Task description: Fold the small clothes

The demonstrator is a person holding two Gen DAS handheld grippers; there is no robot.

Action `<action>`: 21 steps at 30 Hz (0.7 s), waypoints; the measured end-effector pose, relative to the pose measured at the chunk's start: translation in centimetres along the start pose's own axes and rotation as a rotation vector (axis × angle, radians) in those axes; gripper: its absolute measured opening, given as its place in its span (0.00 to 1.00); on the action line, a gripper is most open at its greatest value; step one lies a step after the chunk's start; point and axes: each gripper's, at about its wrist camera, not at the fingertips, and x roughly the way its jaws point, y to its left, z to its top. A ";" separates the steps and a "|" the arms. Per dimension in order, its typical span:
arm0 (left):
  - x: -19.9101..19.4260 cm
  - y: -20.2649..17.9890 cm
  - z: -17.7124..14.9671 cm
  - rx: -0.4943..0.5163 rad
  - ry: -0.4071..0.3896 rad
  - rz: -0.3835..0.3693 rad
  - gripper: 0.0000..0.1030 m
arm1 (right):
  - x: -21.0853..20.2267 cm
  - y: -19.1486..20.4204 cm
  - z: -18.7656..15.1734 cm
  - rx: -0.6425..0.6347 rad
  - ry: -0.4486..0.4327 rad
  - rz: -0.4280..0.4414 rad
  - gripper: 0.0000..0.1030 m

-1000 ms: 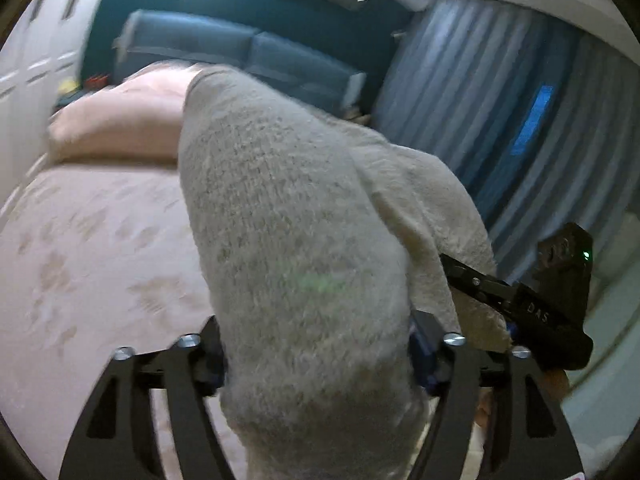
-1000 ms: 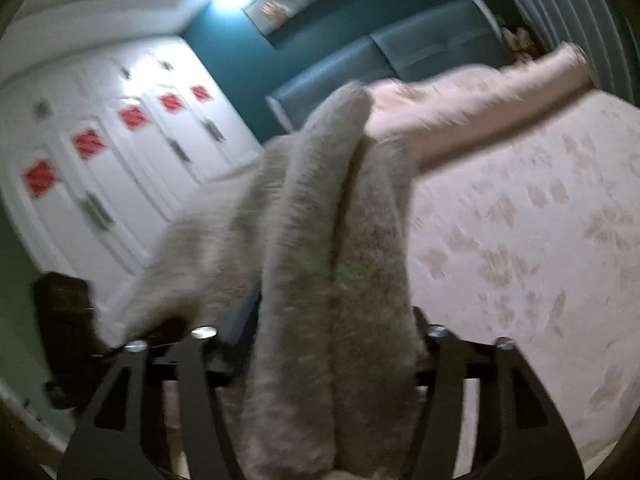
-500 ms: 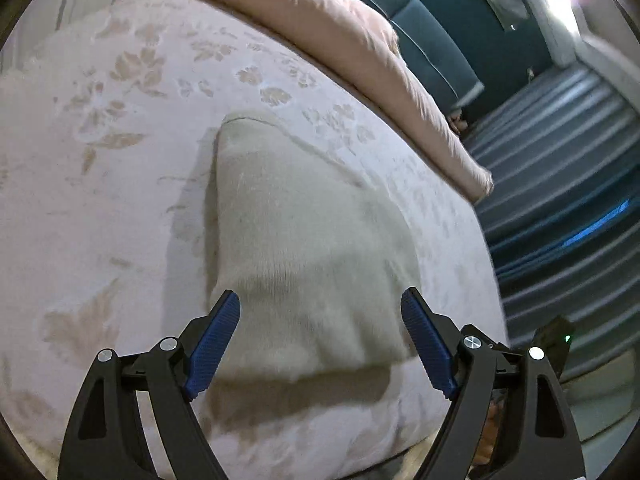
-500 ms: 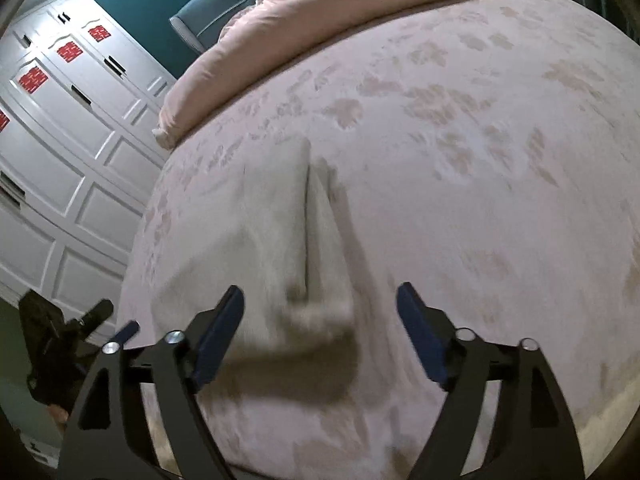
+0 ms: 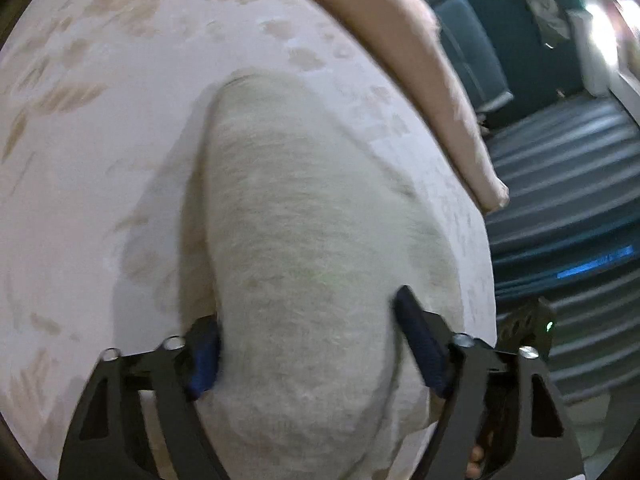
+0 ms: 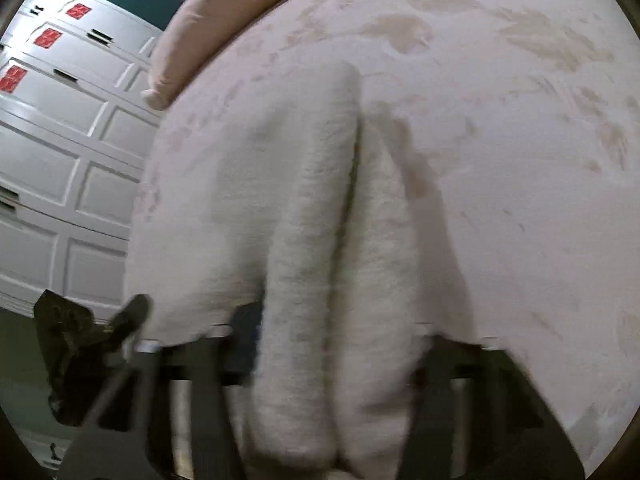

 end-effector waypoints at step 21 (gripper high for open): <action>-3.0 -4.2 -2.0 0.298 -0.165 0.286 0.54 | -10.9 -0.1 -2.0 -0.134 -0.289 -0.136 0.43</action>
